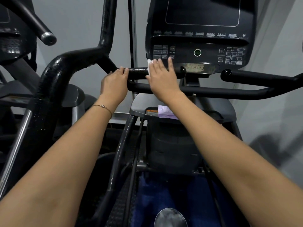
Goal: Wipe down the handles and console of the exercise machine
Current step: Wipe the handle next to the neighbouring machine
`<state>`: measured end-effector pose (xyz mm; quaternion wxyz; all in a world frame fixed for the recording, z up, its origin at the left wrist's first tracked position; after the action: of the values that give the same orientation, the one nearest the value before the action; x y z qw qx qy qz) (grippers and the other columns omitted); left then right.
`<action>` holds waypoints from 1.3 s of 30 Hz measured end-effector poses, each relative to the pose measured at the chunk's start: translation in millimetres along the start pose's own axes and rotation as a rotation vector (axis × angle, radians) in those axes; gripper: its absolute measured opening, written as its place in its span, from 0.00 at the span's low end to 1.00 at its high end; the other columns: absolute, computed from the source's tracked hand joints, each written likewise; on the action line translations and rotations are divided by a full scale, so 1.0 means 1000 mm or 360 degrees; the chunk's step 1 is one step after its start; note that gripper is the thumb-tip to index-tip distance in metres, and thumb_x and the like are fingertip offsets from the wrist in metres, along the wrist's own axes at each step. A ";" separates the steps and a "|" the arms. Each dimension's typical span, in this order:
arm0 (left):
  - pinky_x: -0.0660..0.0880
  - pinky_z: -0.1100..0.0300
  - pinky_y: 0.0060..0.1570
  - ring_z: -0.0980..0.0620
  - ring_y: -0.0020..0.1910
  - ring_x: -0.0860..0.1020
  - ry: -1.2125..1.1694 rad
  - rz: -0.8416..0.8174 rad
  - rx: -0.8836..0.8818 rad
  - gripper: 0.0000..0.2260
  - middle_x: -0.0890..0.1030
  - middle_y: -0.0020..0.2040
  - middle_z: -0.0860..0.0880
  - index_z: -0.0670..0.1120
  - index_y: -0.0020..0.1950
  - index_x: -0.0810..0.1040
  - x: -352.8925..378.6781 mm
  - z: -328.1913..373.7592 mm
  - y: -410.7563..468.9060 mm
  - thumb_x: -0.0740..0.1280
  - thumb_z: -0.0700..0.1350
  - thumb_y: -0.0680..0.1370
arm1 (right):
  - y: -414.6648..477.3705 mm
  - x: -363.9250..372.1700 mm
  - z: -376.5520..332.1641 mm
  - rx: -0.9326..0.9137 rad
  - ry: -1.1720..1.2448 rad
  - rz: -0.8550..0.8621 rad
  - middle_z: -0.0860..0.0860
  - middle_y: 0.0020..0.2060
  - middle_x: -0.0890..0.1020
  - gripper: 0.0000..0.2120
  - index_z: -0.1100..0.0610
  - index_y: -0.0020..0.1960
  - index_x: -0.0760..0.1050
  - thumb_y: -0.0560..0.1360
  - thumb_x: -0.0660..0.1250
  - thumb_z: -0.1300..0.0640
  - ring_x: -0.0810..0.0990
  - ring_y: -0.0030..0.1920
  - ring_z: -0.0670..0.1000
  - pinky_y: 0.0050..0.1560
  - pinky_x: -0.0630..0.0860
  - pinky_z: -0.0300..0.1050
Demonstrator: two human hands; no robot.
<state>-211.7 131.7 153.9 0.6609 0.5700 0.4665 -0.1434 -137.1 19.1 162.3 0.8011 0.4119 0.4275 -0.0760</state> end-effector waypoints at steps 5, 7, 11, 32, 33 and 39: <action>0.72 0.47 0.55 0.41 0.65 0.71 -0.0070 -0.0128 -0.0069 0.27 0.63 0.73 0.46 0.46 0.76 0.57 0.001 -0.006 0.000 0.56 0.33 0.78 | -0.010 0.007 0.004 0.0002 -0.0046 0.0029 0.58 0.75 0.57 0.23 0.62 0.75 0.50 0.82 0.45 0.55 0.53 0.76 0.56 0.72 0.38 0.63; 0.72 0.47 0.55 0.40 0.65 0.71 -0.0088 -0.0131 -0.0068 0.27 0.63 0.73 0.46 0.45 0.76 0.57 0.001 -0.004 0.000 0.55 0.33 0.78 | -0.012 0.007 0.009 0.0117 -0.0018 0.0060 0.58 0.75 0.57 0.23 0.62 0.75 0.51 0.82 0.46 0.57 0.53 0.76 0.56 0.71 0.37 0.64; 0.72 0.47 0.55 0.40 0.64 0.71 -0.0063 -0.0109 -0.0042 0.27 0.63 0.73 0.45 0.44 0.76 0.56 0.002 -0.004 -0.001 0.56 0.33 0.77 | -0.002 -0.002 -0.016 0.0162 0.0089 0.0082 0.59 0.74 0.58 0.24 0.63 0.75 0.50 0.81 0.47 0.59 0.53 0.76 0.57 0.71 0.37 0.64; 0.68 0.50 0.64 0.40 0.67 0.68 0.0082 -0.0065 0.0025 0.25 0.64 0.71 0.37 0.36 0.75 0.56 -0.001 0.010 -0.004 0.58 0.35 0.79 | -0.003 -0.002 -0.005 0.0079 -0.0072 0.0052 0.69 0.72 0.54 0.24 0.71 0.73 0.49 0.78 0.43 0.65 0.51 0.75 0.64 0.75 0.44 0.55; 0.65 0.50 0.67 0.40 0.69 0.65 0.0117 -0.0055 0.0051 0.25 0.63 0.72 0.37 0.35 0.75 0.55 0.000 0.011 -0.004 0.57 0.35 0.79 | -0.004 0.001 -0.007 0.0022 -0.0059 0.0049 0.69 0.71 0.58 0.24 0.72 0.72 0.53 0.77 0.42 0.65 0.55 0.73 0.65 0.74 0.49 0.55; 0.46 0.51 0.74 0.42 0.77 0.46 0.0232 -0.0134 0.0158 0.30 0.43 0.77 0.37 0.35 0.76 0.40 0.023 0.007 -0.010 0.52 0.36 0.78 | 0.001 -0.004 0.007 -0.0042 -0.0059 0.0133 0.68 0.60 0.75 0.24 0.72 0.67 0.65 0.75 0.45 0.65 0.75 0.62 0.64 0.70 0.62 0.59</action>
<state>-203.8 129.7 129.1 0.5895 0.5910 0.5293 -0.1521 -135.1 13.5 167.8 0.8167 0.4173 0.3961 -0.0445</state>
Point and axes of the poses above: each hand's wrist, its own y-axis towards the middle knuckle, its own x-axis out of the palm, z = x × y, the point moved 5 cm from there along y, towards the middle knuckle
